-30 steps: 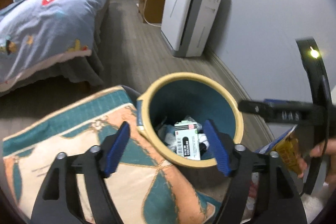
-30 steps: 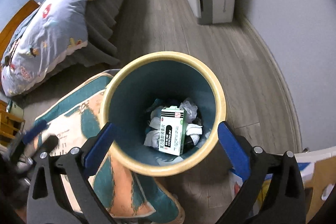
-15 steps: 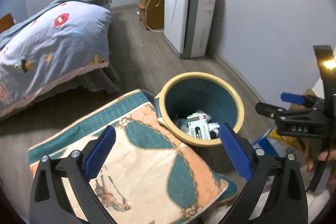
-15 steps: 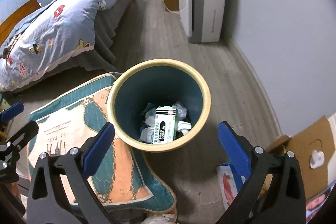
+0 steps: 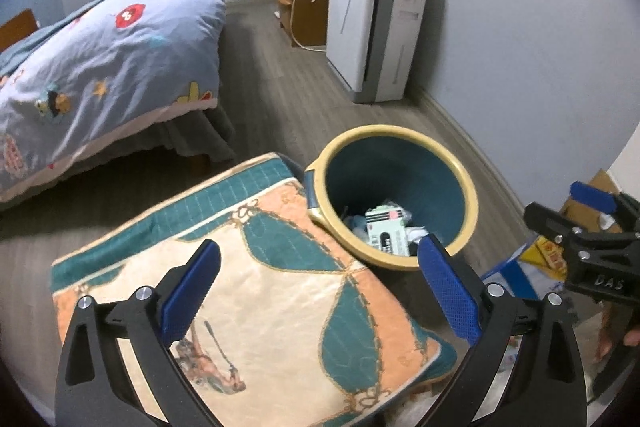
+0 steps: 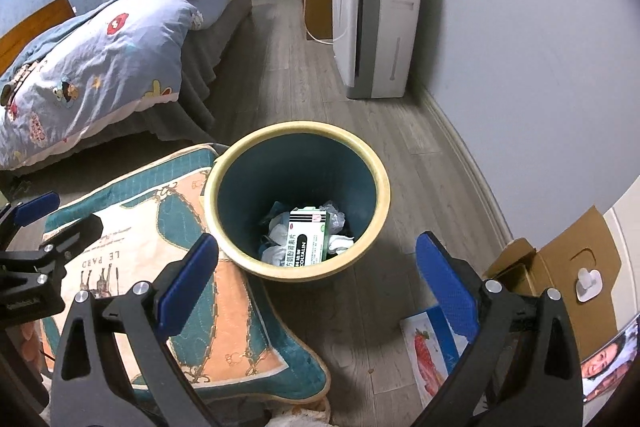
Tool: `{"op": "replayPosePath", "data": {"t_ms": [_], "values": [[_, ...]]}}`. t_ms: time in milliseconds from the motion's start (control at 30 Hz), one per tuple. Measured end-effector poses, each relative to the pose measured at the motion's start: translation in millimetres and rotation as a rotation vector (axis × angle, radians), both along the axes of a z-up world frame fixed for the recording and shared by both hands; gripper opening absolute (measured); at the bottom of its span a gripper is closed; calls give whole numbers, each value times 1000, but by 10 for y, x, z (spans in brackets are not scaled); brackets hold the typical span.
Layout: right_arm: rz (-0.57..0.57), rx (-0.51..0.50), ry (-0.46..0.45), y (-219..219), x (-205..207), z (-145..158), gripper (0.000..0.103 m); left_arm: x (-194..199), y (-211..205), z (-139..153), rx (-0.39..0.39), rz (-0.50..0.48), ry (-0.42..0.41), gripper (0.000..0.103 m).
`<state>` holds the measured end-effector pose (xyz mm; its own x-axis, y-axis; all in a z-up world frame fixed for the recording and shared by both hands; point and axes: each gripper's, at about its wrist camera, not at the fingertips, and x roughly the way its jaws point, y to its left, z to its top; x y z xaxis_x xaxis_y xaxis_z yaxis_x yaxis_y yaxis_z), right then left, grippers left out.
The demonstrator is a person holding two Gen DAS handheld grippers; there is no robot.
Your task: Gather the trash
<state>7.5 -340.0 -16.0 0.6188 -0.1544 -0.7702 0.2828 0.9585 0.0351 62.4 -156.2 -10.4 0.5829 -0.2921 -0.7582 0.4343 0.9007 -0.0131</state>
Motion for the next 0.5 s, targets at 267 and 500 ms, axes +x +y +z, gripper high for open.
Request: {"op": "replayPosePath", "data": {"t_ms": [267, 500], "values": [[-19, 8, -2, 1, 4, -45, 97, -52, -65, -32, 92, -13, -65, 98], [-23, 1, 7, 9, 16, -59, 97, -61, -82, -27, 94, -25, -66, 98]]}}
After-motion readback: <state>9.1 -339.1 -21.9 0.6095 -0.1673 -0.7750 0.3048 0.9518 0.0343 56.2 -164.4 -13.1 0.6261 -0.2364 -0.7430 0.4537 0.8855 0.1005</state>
